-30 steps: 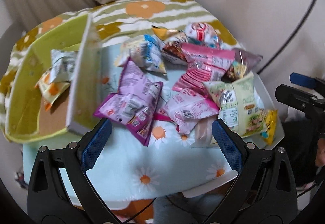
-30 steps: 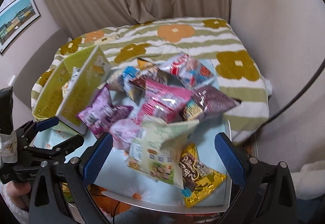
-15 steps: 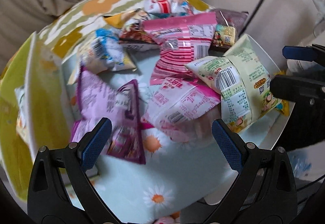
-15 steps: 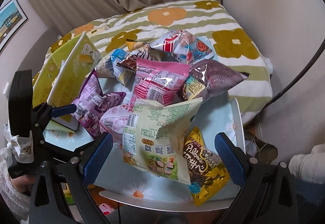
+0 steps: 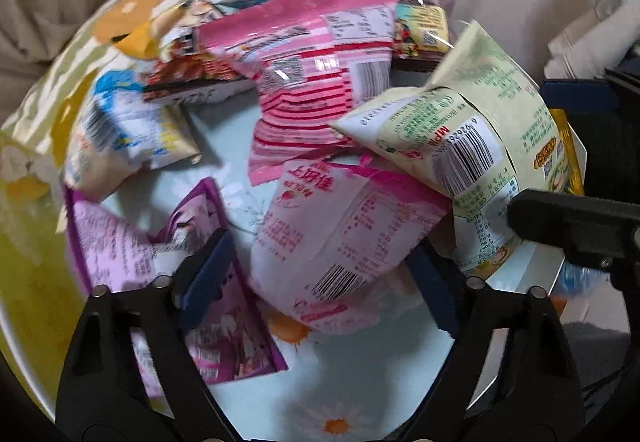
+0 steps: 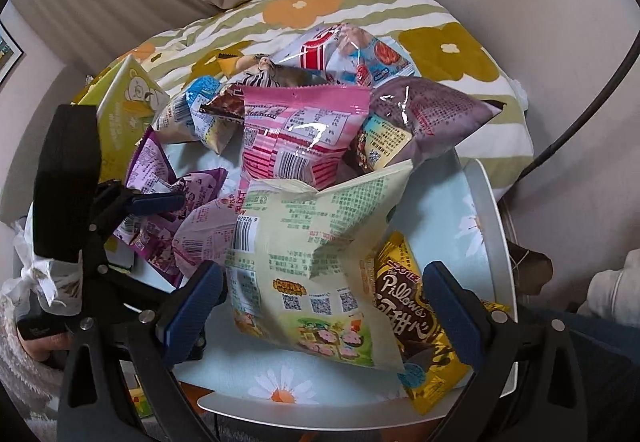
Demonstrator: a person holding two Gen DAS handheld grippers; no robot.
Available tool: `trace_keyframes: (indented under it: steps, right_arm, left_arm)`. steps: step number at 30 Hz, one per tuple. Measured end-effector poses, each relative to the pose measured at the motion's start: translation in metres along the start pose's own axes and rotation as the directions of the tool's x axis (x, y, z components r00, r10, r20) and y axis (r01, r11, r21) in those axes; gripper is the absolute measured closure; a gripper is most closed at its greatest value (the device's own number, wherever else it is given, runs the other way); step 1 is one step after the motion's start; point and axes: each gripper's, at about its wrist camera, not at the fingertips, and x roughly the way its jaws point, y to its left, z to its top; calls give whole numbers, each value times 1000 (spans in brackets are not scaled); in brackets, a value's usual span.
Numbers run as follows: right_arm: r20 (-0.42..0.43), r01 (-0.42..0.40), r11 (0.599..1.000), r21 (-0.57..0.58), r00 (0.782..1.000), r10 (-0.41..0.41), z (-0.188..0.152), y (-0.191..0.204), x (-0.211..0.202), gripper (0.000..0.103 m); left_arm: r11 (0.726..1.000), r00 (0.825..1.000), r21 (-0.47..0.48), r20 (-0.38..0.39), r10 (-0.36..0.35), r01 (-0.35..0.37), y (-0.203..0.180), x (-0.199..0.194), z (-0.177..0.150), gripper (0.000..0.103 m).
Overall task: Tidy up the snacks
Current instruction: 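Grasp the pink-white bag with the left tool while the right tool grasps the pale green bag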
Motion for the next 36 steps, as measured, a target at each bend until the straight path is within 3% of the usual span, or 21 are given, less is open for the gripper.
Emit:
trace_keyframes:
  steps: [1,5,13,26,29,34,36]
  right_arm:
    - [-5,0,1000,-1,1000,0,0,0,2,3]
    - [-16,7,1000,2,1000,-7,-1,3,9,3]
    - [-34,5,1000,2,999,-5,-1,4,20,3]
    - [-49,-18,1000,11,999,19,1,6,33,7]
    - [-55,-40,999,12,998,40,2,5,34,15]
    - [-55,-47,999,-10,997,46,0,9,32,20]
    - [-48,-57,998,-20,997,56,0,10,30,28]
  left_arm:
    - [1000,1000,9,-11,-15,15,0,3,1,33]
    - [999,1000,46,-25,-17,18,-1,10,4,39]
    - [998,997,-3,-23,-68,68,15,11,2,58]
    - [992,997,-103,-6,-72,71,13,-11,-24,62]
    - [986,997,-150,0,-73,72,16,-18,-37,63]
    - [976,998,-206,9,-67,68,17,-21,-46,65]
    - [972,998,-224,19,-65,68,17,-23,-48,65]
